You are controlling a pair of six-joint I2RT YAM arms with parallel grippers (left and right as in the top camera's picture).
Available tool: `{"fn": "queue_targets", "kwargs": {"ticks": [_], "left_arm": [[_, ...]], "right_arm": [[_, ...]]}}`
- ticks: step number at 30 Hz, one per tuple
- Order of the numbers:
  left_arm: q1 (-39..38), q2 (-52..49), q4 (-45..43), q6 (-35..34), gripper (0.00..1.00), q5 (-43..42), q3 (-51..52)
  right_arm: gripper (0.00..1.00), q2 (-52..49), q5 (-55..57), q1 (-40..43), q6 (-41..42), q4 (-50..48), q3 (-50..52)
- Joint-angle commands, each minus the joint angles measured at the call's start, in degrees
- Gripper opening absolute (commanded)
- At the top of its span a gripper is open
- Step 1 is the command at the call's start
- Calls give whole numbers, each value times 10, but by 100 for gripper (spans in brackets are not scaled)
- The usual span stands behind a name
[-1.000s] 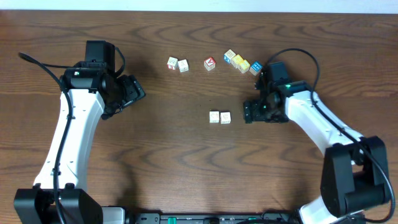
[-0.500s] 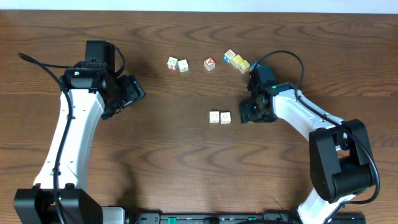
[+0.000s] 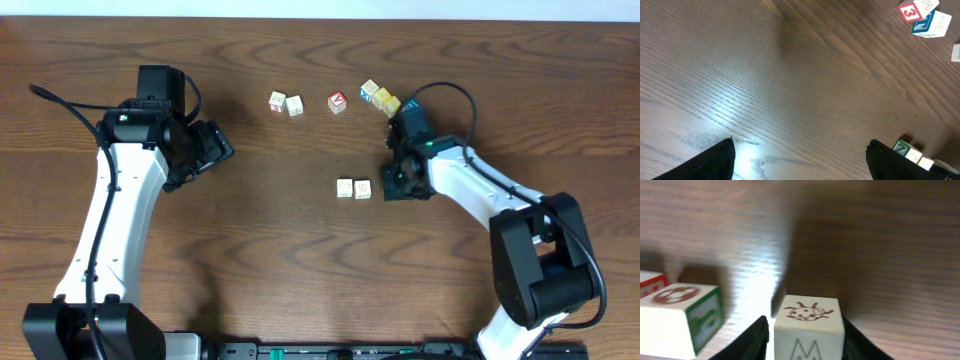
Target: Lift 3 blocks
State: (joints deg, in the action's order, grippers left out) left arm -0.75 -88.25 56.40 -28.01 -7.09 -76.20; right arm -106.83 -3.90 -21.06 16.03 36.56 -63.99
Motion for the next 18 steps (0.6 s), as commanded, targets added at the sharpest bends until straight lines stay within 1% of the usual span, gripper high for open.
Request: {"fn": "queue_targets", "kwargs": {"ticks": [1,2,9,13,18], "left_arm": [[3,5,1,10,84,8,3],[3,5,1,10,84,8,3],[3,5,1,10,84,8,3],[3,5,1,10,84,8,3],[3,5,1,10,84,8,3]], "right_arm": [[34,0,4,-13,25,5,-1],[32,0,4,-13,30,7,-1],[31,0,-19,-13,37,8,-3],[27,0,-29,-13,55,9,-10],[28,0,-37,-13,73,7,-13]]}}
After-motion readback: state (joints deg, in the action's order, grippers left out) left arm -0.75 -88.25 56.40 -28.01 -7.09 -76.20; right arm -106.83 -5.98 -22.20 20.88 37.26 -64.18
